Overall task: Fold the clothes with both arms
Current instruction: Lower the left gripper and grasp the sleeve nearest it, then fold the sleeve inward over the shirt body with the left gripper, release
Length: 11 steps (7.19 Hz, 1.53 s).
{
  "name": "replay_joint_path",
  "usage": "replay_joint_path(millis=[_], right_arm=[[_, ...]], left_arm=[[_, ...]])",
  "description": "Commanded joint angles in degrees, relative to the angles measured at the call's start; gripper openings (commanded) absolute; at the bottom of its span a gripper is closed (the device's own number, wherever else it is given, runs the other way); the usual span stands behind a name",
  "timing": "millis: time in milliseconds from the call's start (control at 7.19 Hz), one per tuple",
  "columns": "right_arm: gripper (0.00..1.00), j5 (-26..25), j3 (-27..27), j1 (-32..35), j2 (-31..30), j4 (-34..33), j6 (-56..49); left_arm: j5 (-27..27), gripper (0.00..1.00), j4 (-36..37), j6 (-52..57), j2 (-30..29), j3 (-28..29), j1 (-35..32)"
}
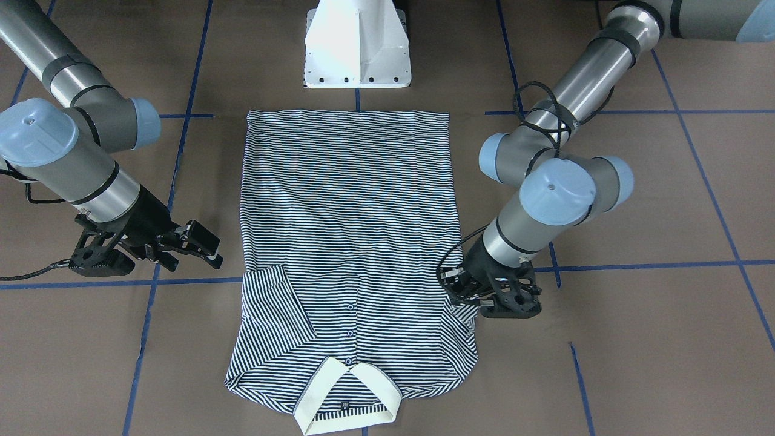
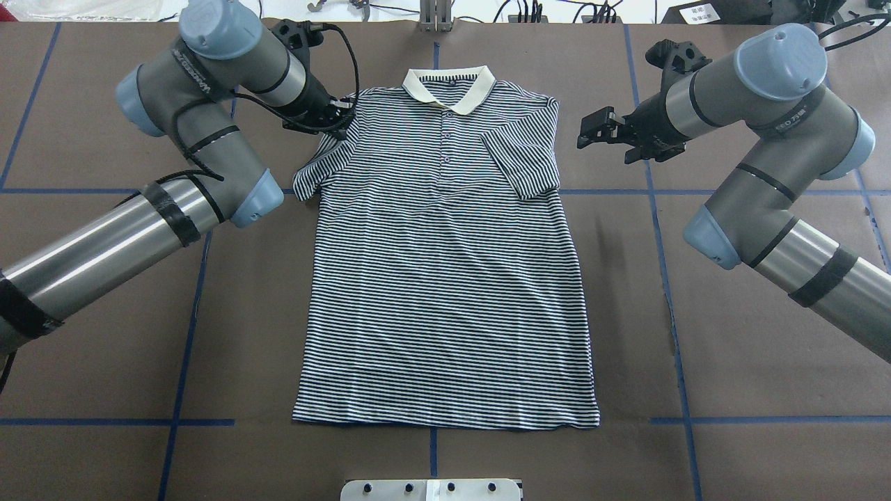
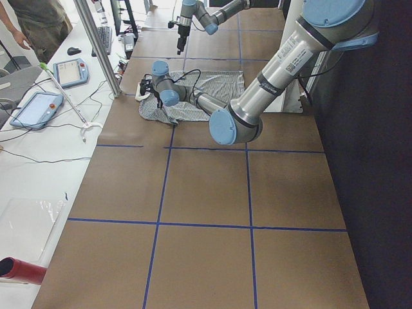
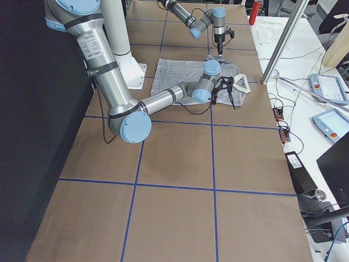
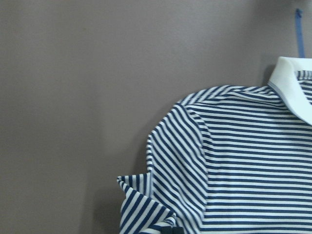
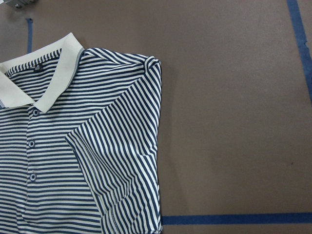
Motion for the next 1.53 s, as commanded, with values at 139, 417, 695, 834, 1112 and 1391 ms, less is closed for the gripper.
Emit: replay_joint_path(millis=[139,417,695,834,1112,1391], right_arm=[[1.0,-0.17,-0.09,-0.16,0.0,-0.08,0.0],[1.0,-0.34,-0.27,-0.25,0.0,-0.08,0.0],[1.0,-0.34,-0.45,-0.42,0.09,-0.08,0.0],[1.0,-0.34,-0.45,-0.42,0.09,-0.08,0.0],[1.0,-1.39,-0.1,-0.68,0.0,-0.51,0.18],[1.0,-2.98,3.13,-0.69,-3.31,-0.52,1.14]], left_arm=[[4.5,0.0,-0.63,-2.5,-5.51,7.03,2.11],[6.01,0.0,-3.08,-2.49,-6.48,9.58,2.12],[7.33,0.0,-4.94,-2.49,-6.57,11.26,2.11],[8.12,0.0,-5.03,-2.41,-6.57,11.27,2.11],[8.04,0.91,-5.03,-2.58,-6.05,10.4,2.29],[7.95,0.95,-4.77,-5.89,0.07,-0.8,4.29]])
